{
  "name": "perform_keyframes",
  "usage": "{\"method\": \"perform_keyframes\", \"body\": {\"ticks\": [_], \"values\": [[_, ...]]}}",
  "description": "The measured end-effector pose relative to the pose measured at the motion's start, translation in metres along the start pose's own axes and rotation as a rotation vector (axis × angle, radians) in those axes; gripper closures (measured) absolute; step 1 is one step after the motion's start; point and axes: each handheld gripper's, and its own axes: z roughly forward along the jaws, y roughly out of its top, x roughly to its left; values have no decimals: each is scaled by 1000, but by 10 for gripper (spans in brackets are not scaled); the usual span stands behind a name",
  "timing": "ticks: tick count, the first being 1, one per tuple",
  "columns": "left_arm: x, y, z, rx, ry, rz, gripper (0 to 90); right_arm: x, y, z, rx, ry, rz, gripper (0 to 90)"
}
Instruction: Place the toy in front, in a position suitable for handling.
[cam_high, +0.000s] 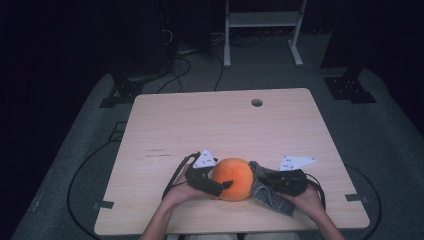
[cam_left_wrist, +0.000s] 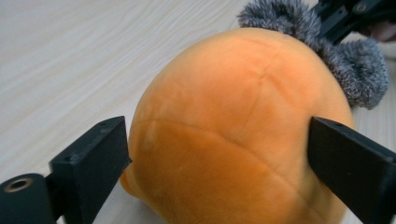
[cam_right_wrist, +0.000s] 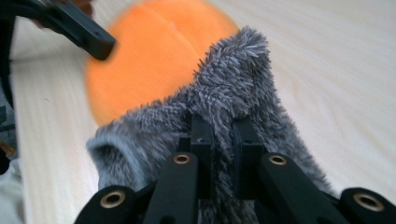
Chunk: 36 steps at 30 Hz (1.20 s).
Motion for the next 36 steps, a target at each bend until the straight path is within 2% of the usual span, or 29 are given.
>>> {"method": "perform_keyframes", "body": {"ticks": [2, 3, 4, 5, 6, 7, 8, 9, 10, 11, 12, 13, 14, 16, 17, 18, 20, 21, 22, 23, 25, 27, 28, 31, 34, 35, 36], "values": [[-8, 4, 0, -29, 29, 65, 268, -1, 4, -7, -36, 4, 6, 811], [-14, 7, -3, -85, 45, 98, 340, 0, 8, -11, -59, -3, -1, 812], [-18, 11, -4, -126, 67, 128, 373, 2, 13, -16, -85, -12, -9, 812], [-26, 15, -3, -167, 114, 184, 379, 4, 16, -19, -110, -14, -18, 812], [-32, 18, -1, -182, 152, 231, 371, 8, 21, -23, -138, -10, -28, 812], [-34, 19, 2, -156, 147, 247, 350, 11, 25, -25, -155, -11, -43, 812], [-34, 19, 5, -133, 136, 248, 322, 13, 26, -25, -147, -19, -59, 812], [-32, 15, 8, -104, 83, 234, 293, 13, 25, -23, -134, -21, -65, 812], [-30, 12, 8, -101, 49, 211, 234, 11, 20, -18, -102, -14, -60, 812], [-27, 12, 7, -114, 43, 167, 190, 10, 16, -15, -90, -3, -57, 812], [-24, 13, 5, -118, 44, 133, 181, 10, 13, -10, -75, 30, -48, 812], [-22, 13, 3, -115, 60, 107, 190, 11, 13, -10, -76, 27, -56, 812], [-22, 13, 3, -102, 78, 118, 285, 12, 13, -9, -81, 14, -60, 812], [-22, 10, 4, -65, 94, 150, 300, 9, 11, -9, -78, 4, -53, 811], [-22, 8, 3, -64, 97, 163, 313, 3, 6, -8, -71, -11, -30, 812], [-22, 6, 3, -64, 95, 161, 322, -5, 1, -9, -56, -15, 4, 812], [-21, 4, 2, -58, 96, 162, 331, -12, -2, -10, -20, -53, 22, 812], [-20, 3, 2, -51, 97, 163, 335, -15, -3, -13, -33, -62, 48, 812], [-19, 2, 2, -54, 94, 160, 335, -15, -3, -13, -33, -62, 48, 812], [-18, 1, 1, -48, 94, 158, 335, -14, -2, -15, -62, -40, 56, 812], [-16, 0, 1, -43, 92, 159, 335, -9, 2, -13, -87, -10, 33, 812], [-13, -2, 0, -46, 81, 150, 335, -10, 0, -8, -75, 2, 38, 811], [-12, -2, 0, -48, 77, 144, 334, -14, -4, -5, -65, 3, 60, 811], [-10, -4, -2, -48, 74, 134, 332, -20, -7, -6, -23, -31, 73, 811], [-10, -5, -2, -46, 74, 136, 330, -13, -2, -15, -83, 1, 54, 811], [-10, -5, -2, -47, 74, 135, 329, -7, 2, -15, -91, 15, 22, 811], [-10, -5, -2, -47, 73, 135, 329, -7, 2, -15, -91, 15, 22, 811]]}}
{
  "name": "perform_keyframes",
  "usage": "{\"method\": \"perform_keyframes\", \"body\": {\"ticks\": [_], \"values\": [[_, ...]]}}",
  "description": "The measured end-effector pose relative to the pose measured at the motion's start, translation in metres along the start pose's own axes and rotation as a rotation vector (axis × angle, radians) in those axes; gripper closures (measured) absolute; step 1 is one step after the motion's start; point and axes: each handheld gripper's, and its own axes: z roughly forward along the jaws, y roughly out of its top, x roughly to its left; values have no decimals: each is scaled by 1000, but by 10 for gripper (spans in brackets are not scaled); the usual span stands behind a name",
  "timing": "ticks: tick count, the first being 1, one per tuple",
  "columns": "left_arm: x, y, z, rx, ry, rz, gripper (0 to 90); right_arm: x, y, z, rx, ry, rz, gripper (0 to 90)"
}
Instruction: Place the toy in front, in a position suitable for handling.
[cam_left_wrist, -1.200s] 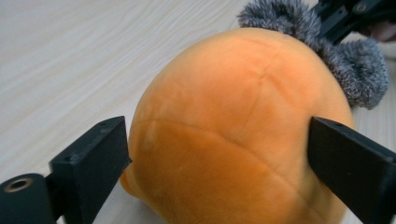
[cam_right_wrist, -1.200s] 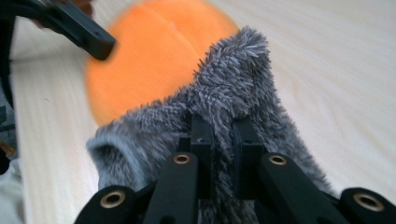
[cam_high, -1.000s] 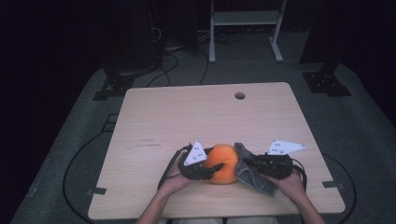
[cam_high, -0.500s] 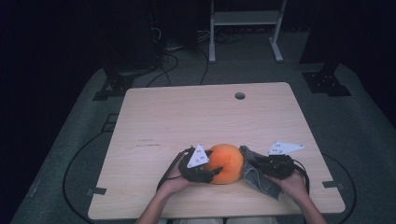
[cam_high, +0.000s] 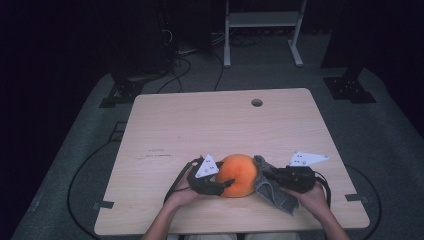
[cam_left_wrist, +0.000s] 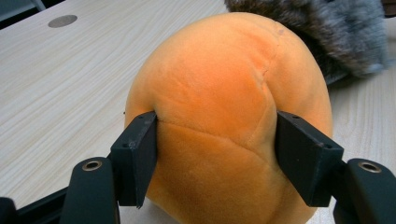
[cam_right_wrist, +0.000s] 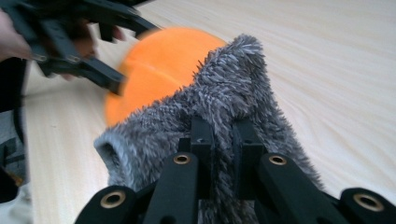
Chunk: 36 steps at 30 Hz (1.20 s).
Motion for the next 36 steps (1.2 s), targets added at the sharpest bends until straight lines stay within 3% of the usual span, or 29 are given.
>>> {"method": "perform_keyframes", "body": {"ticks": [3, 4, 6, 7, 8, 10, 11, 13, 14, 15, 17, 18, 19, 22, 24, 26, 28, 29, 31, 32, 33, 34, 36], "values": [[0, 0, 0, -4, -3, -4, 324, -5, -7, 10, 100, -59, -16, 811], [0, 0, 0, -5, 2, -4, 319, -9, -10, 11, 122, -72, 3, 811], [-2, 1, 1, -10, 3, 7, 315, -7, -6, 4, 72, -61, 17, 811], [-3, 2, 2, -10, 5, 17, 321, 3, 6, -4, -13, -20, -13, 811], [-5, 3, 3, -12, 6, 22, 321, 3, 6, -4, -13, -20, -13, 811], [-10, 7, 3, -12, 5, 47, 323, 14, 15, -4, -44, -6, -62, 811], [-11, 8, 2, -20, -9, 50, 317, 16, 17, -2, -36, 7, -74, 811], [-7, 10, -3, -50, -36, 25, 260, 17, 11, 6, 17, -18, -100, 811], [-5, 10, -4, -56, -33, 12, 160, 12, 4, 8, 13, -13, -70, 812], [-3, 10, -5, -61, -20, -9, 160, 12, 4, 8, 13, -13, -70, 812], [2, 6, 0, -12, -28, -56, 105, 8, 4, 4, 21, -36, -59, 812], [2, 5, 2, 2, -42, -53, 160, 8, 6, 1, 19, -48, -55, 812], [-1, 4, 3, -4, -29, -25, 201, 9, 8, -2, 8, -54, -59, 812], [-6, 10, 2, -22, 7, -10, 371, 26, 22, -6, -50, -34, -122, 812], [-13, 18, -2, -60, -8, 14, 403, 36, 29, -3, -48, -16, -164, 812], [-17, 22, -4, -63, -42, 41, 379, 41, 27, 4, 3, -50, -207, 812], [-12, 18, -2, -61, -26, 11, 266, 34, 18, 6, 17, -53, -186, 812], [-9, 15, 1, -35, -6, -18, 153, 30, 15, 4, 14, -50, -160, 812], [-2, 9, 9, -6, -42, -114, 82, 26, 14, 2, 12, -46, -148, 812], [-2, 8, 10, -8, -42, -132, 99, 27, 14, 2, 19, -56, -158, 812], [-4, 7, 9, -21, -49, -130, 175, 27, 14, 2, 21, -61, -161, 812], [-6, 8, 8, -33, -41, -114, 270, 26, 15, 3, 24, -67, -160, 812], [-11, 15, 4, -47, 0, -70, 359, 26, 18, 0, 21, -77, -154, 813]]}}
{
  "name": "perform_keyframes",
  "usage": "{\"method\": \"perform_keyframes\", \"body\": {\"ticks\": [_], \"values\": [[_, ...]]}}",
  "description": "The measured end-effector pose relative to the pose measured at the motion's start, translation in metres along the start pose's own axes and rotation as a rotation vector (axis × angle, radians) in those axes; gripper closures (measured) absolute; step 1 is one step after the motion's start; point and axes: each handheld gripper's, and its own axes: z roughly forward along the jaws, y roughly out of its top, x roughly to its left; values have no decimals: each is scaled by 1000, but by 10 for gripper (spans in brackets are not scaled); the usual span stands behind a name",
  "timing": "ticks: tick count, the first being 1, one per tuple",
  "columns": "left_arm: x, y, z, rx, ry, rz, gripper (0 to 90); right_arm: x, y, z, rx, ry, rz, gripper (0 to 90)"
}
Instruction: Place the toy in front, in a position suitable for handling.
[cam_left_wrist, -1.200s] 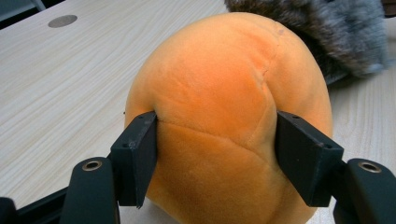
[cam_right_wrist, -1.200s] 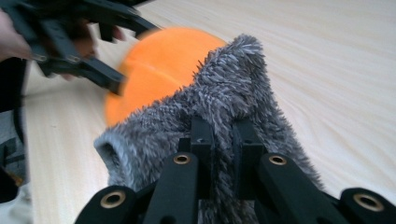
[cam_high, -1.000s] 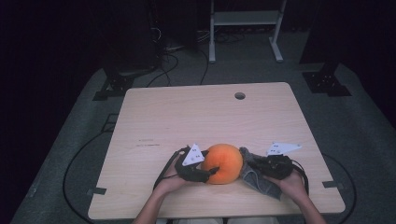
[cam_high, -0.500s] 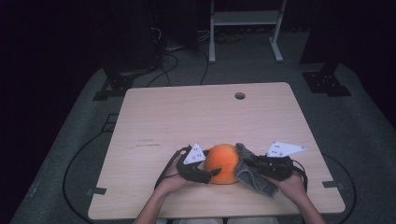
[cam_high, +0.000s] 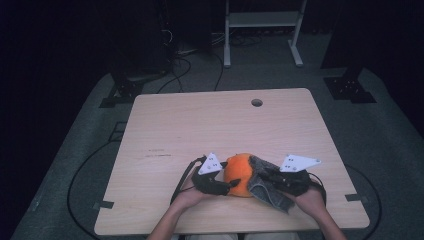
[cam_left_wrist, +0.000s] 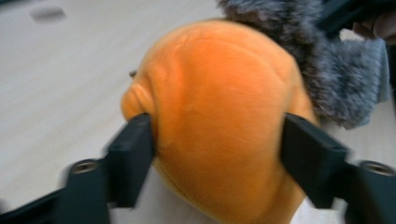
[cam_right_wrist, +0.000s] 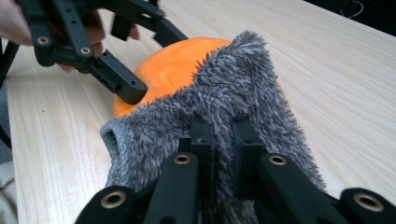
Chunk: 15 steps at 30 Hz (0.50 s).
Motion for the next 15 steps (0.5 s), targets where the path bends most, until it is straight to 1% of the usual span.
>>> {"method": "perform_keyframes", "body": {"ticks": [1, 2, 4, 5, 6, 8, 9, 10, 11, 12, 13, 14, 15], "values": [[-2, 4, -2, -13, 6, 13, 383, 1, 3, -3, -10, -13, -13, 813], [-6, 8, -2, -26, 20, 38, 398, 4, 7, -7, -25, -19, -28, 813], [-14, 13, -1, -19, 39, 92, 408, 14, 17, -14, -88, 23, -55, 813], [-18, 15, 0, -19, 39, 122, 408, 18, 22, -14, -97, 36, -72, 812], [-21, 15, 0, -22, 31, 141, 407, 21, 24, -13, -92, 43, -89, 813], [-23, 16, -1, -22, 17, 170, 386, 21, 23, -7, -63, 36, -107, 813], [-22, 15, -2, -31, 12, 160, 359, 18, 17, -4, -54, 45, -85, 813], [-18, 14, -1, -37, 14, 113, 309, 15, 14, -3, -49, 47, -71, 813], [-14, 14, 0, -26, 26, 62, 147, 9, 8, -4, -52, 48, -41, 813], [-11, 14, 1, -15, 26, 24, 147, 9, 8, -4, -52, 48, -41, 813], [-8, 13, 4, -6, 12, -30, 112, 7, 7, -4, -55, 54, -30, 813], [-6, 11, 6, 5, -1, -47, 99, 8, 7, -5, -52, 54, -33, 813], [-6, 11, 9, 11, -20, -59, 106, 9, 7, -5, -47, 54, -38, 813]]}}
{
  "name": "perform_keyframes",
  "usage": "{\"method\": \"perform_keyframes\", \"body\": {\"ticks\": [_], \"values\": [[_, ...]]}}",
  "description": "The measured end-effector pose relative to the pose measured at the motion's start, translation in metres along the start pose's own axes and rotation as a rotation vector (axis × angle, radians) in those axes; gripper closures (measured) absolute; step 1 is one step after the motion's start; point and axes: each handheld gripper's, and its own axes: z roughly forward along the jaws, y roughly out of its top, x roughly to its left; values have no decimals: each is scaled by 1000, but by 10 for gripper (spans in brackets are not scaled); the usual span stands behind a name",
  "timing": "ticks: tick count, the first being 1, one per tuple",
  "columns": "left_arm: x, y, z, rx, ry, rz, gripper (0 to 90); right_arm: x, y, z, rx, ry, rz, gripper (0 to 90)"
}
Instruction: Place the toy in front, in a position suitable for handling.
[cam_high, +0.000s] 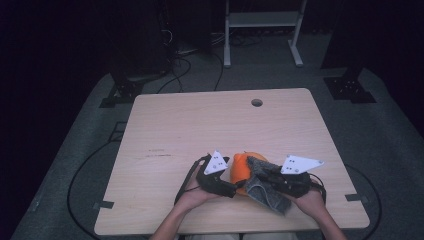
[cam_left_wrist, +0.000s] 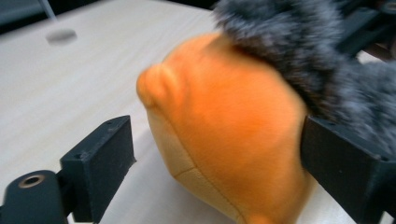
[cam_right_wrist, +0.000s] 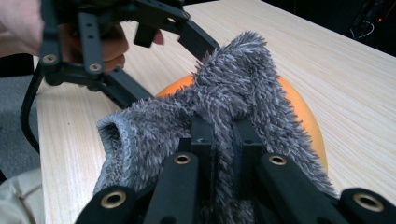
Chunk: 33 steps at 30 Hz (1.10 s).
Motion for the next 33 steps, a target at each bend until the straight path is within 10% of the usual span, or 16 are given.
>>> {"method": "perform_keyframes", "body": {"ticks": [5, 12, 17, 20, 25, 31, 33], "values": [[-7, -3, 0, 3, 1, 77, 303, 3, 2, 1, 14, 6, -19, 813], [-6, -7, -3, 48, 11, 162, 350, -4, 2, -5, 12, -8, 1, 813], [8, -5, -9, 0, -78, -4, 165, -8, -6, -3, 25, 11, 30, 813], [12, -3, -6, -13, -103, -87, 90, -4, -6, 0, 35, 103, 18, 812], [2, -8, -1, 2, -76, 15, 274, -11, -5, -6, -6, 92, 43, 812], [-10, 1, -9, -116, 20, 219, 391, -9, -1, -11, -27, 93, 53, 812], [-5, 1, -4, -54, -2, 166, 258, -11, -3, -6, -11, 78, 56, 812]]}}
